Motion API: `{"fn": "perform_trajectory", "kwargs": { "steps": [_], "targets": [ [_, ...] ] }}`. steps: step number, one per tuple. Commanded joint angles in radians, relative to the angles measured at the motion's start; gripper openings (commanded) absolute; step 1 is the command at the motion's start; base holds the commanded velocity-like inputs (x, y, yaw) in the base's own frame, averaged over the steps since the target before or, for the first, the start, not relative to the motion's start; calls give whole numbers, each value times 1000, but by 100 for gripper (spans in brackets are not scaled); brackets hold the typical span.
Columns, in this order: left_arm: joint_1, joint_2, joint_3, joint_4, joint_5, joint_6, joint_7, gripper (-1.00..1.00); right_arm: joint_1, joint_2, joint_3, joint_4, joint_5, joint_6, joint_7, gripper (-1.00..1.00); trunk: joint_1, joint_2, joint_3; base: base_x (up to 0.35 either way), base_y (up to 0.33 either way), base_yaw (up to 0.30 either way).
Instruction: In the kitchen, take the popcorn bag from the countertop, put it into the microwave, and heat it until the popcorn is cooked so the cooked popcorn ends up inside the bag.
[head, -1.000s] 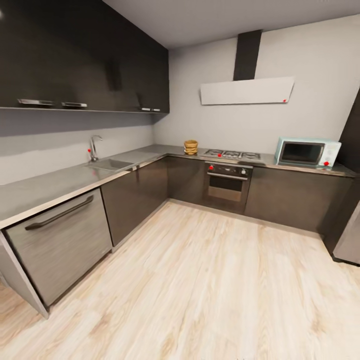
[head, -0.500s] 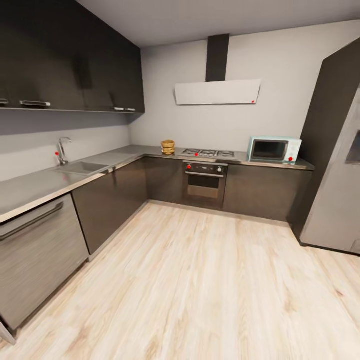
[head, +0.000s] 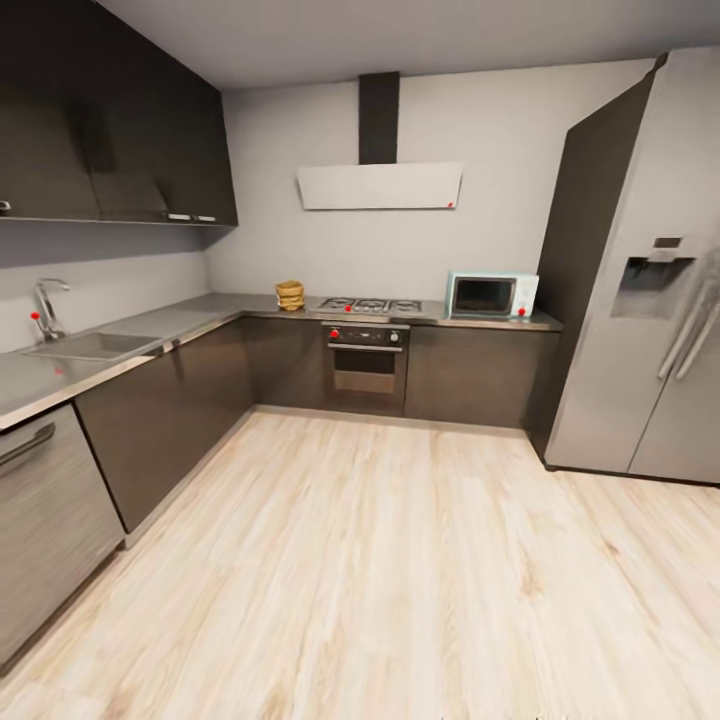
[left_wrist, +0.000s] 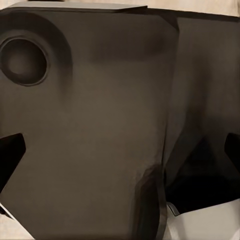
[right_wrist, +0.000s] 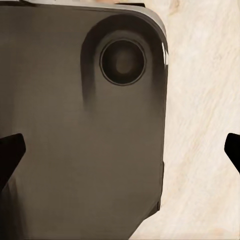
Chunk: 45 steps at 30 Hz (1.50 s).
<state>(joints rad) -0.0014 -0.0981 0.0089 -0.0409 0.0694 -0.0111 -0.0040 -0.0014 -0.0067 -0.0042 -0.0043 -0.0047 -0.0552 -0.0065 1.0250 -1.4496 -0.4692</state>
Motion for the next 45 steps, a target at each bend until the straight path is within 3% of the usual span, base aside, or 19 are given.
{"fn": "perform_trajectory", "kwargs": {
  "steps": [1, 45],
  "targets": [
    [0, 0, 0, 0, 7, -1, 0, 100, 0, 0, 0, 0, -1, -2, -1, 100, 0, 0, -1, 0, 0, -293],
    [0, 0, 0, 0, 7, -1, -1, 100, 0, -1, 0, 0, 0, -2, -1, 100, 0, 0, 3, 0, 0, -289]
  ]
}}
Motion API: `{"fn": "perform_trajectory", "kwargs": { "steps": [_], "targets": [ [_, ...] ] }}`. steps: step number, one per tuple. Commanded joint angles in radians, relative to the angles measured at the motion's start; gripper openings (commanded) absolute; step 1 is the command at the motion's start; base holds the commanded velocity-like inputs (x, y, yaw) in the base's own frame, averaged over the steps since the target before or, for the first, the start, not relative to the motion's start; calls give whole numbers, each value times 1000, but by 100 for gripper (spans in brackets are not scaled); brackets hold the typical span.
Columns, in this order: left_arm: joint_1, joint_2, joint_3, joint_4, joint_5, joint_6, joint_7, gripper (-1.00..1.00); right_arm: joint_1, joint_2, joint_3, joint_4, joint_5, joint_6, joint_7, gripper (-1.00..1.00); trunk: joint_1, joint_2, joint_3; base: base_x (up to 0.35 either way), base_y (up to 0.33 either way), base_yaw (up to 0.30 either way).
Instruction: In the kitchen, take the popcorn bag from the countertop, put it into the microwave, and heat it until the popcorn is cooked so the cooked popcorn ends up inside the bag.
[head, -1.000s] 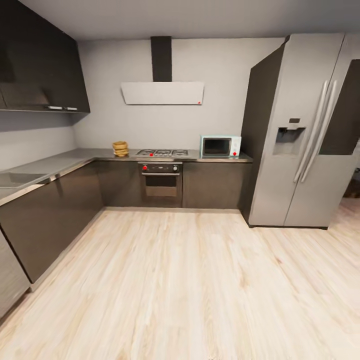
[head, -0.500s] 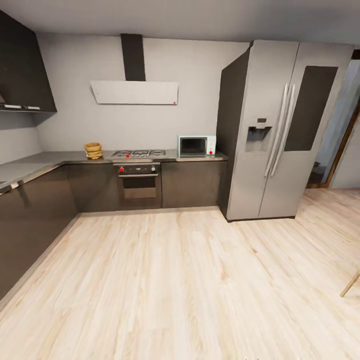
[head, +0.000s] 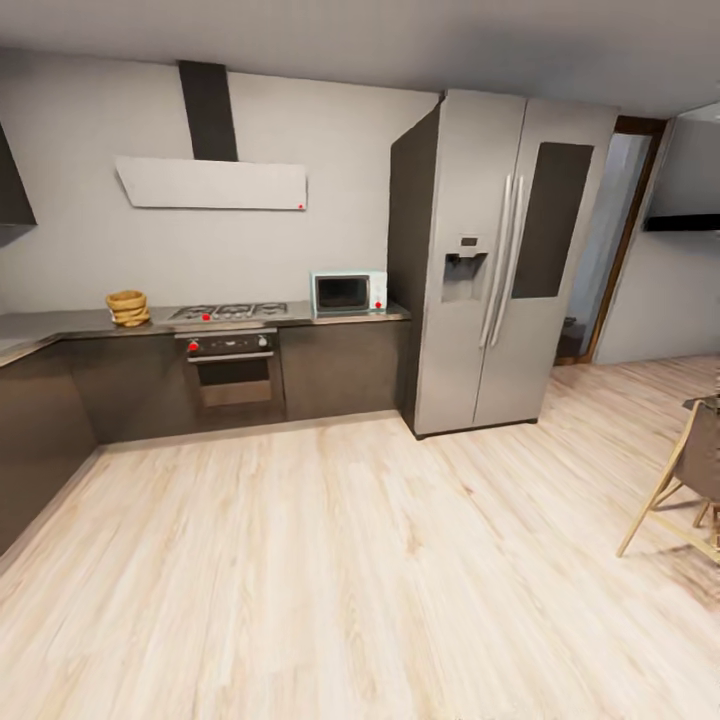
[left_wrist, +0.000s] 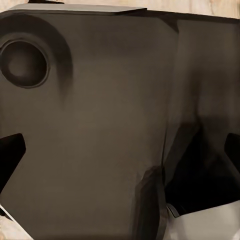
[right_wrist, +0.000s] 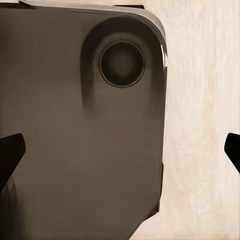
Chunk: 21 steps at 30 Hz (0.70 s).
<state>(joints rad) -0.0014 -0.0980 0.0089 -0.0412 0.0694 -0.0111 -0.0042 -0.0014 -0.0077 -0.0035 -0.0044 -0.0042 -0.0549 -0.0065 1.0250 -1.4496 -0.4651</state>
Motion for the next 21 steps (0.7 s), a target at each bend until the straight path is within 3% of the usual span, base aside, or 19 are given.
{"fn": "perform_trajectory", "kwargs": {
  "steps": [1, 10, 21],
  "targets": [
    [0, 0, 0, 0, 7, -1, 0, 100, 0, 0, 0, 0, 0, -2, -1, 100, 0, 0, -1, 0, 0, -96],
    [0, -2, 1, 1, 7, -1, 0, 100, 0, -4, 8, 0, 9, -3, -1, 100, 0, 0, -1, 11, 0, -15],
    [0, 0, -1, 1, 8, -1, 0, 100, 0, -1, 8, 0, 8, -2, -1, 100, 0, 0, -1, 298, 0, 0]
  ]
}}
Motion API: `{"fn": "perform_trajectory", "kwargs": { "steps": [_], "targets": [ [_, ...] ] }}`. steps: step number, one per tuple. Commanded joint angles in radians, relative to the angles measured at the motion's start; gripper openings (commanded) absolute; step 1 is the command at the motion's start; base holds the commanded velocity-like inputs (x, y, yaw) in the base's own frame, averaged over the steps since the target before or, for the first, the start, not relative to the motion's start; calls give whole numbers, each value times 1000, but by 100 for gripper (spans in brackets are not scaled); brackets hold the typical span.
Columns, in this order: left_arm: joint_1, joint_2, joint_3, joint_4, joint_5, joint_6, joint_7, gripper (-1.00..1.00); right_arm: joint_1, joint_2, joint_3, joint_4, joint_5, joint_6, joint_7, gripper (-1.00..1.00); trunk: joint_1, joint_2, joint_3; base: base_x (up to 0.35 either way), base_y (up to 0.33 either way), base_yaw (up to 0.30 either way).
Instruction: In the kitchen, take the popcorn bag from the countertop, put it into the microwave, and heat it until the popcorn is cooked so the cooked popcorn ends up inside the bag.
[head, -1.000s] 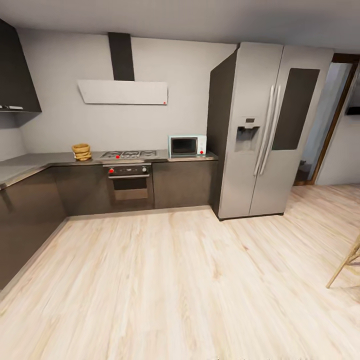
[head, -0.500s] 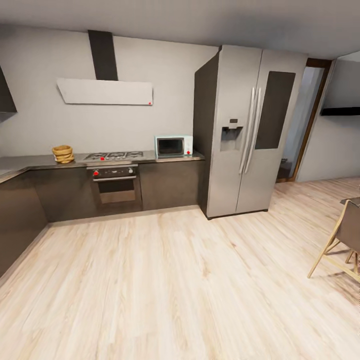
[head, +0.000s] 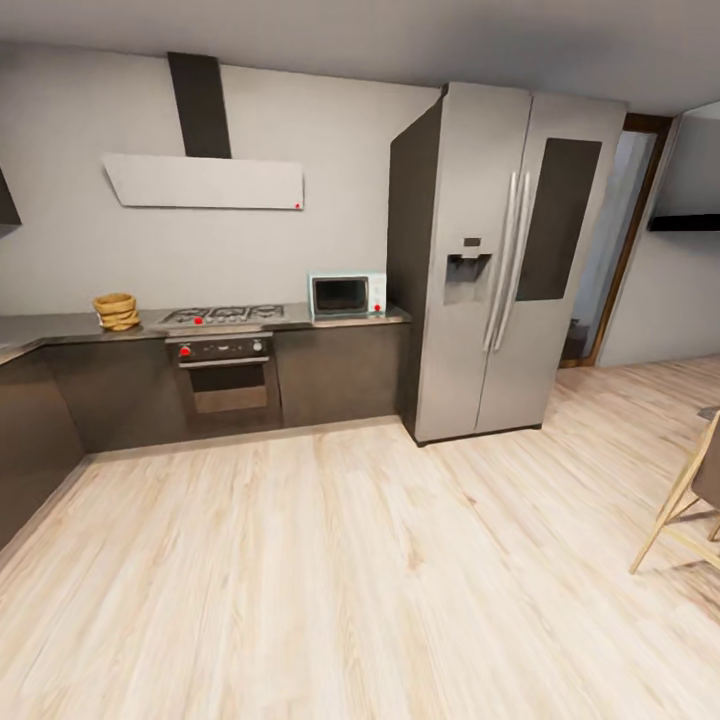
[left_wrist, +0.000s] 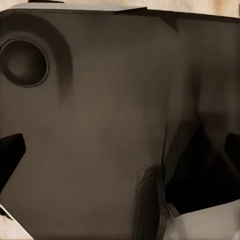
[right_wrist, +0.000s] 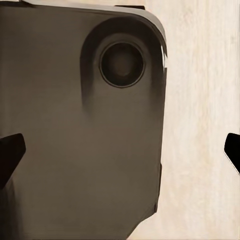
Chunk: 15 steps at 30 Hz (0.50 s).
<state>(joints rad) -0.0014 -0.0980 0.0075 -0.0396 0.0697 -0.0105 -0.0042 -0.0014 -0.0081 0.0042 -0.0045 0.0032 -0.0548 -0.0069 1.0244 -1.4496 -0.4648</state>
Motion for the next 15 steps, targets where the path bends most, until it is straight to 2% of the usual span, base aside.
{"fn": "perform_trajectory", "kwargs": {
  "steps": [1, 15],
  "targets": [
    [0, 0, 0, 0, 8, -1, 0, 100, 0, 1, 0, 0, 0, -2, -1, 100, 1, 0, -1, 322, 0, 0],
    [0, 0, 0, 0, 10, 0, 0, 100, 0, 2, 0, 0, -2, -2, -1, 100, 1, 0, -1, 322, 0, 0]
  ]
}}
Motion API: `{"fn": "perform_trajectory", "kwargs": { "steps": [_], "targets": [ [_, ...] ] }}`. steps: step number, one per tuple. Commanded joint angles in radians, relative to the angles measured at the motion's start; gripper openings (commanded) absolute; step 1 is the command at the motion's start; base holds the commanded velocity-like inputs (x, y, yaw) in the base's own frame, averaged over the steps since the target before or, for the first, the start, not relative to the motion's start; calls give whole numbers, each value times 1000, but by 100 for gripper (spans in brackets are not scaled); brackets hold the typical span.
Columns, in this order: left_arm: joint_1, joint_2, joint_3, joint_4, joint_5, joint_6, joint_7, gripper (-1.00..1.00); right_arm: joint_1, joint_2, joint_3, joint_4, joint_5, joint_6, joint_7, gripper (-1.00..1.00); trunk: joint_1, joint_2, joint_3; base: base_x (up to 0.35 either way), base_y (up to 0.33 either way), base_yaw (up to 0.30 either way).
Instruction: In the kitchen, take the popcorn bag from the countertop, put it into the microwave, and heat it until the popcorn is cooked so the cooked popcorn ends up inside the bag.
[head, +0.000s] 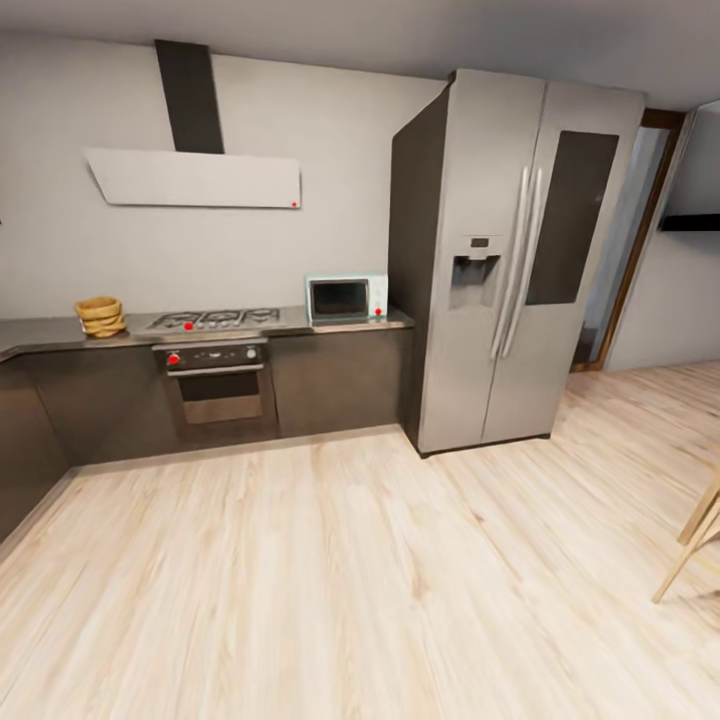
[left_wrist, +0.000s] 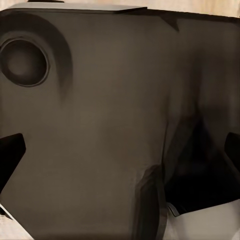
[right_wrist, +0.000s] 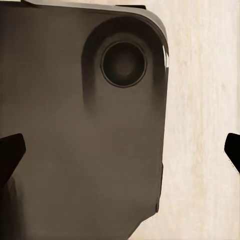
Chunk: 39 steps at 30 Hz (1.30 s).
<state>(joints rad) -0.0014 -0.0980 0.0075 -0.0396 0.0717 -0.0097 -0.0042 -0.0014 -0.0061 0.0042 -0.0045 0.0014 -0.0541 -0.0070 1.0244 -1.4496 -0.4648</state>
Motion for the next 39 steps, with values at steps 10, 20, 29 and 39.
{"fn": "perform_trajectory", "kwargs": {
  "steps": [10, 20, 29, 39],
  "targets": [
    [0, 0, 1, 0, 8, -1, 0, 100, 0, 1, -2, 0, 6, -3, -1, 100, 1, 0, -1, 322, 0, 0],
    [0, 0, 2, 0, 8, -1, 1, 100, 0, -3, 1, 0, 3, -2, -2, 100, 1, 0, -1, 322, 0, 0],
    [0, 0, 2, 0, 8, 0, 1, 100, 0, -2, 3, 0, 7, -1, -1, 100, 1, 0, -1, 322, 0, 0],
    [0, 0, 2, 0, 8, 0, 1, 100, 0, 0, 5, 0, 14, 2, 5, 100, 1, 0, -1, 322, 0, 0]
  ]
}}
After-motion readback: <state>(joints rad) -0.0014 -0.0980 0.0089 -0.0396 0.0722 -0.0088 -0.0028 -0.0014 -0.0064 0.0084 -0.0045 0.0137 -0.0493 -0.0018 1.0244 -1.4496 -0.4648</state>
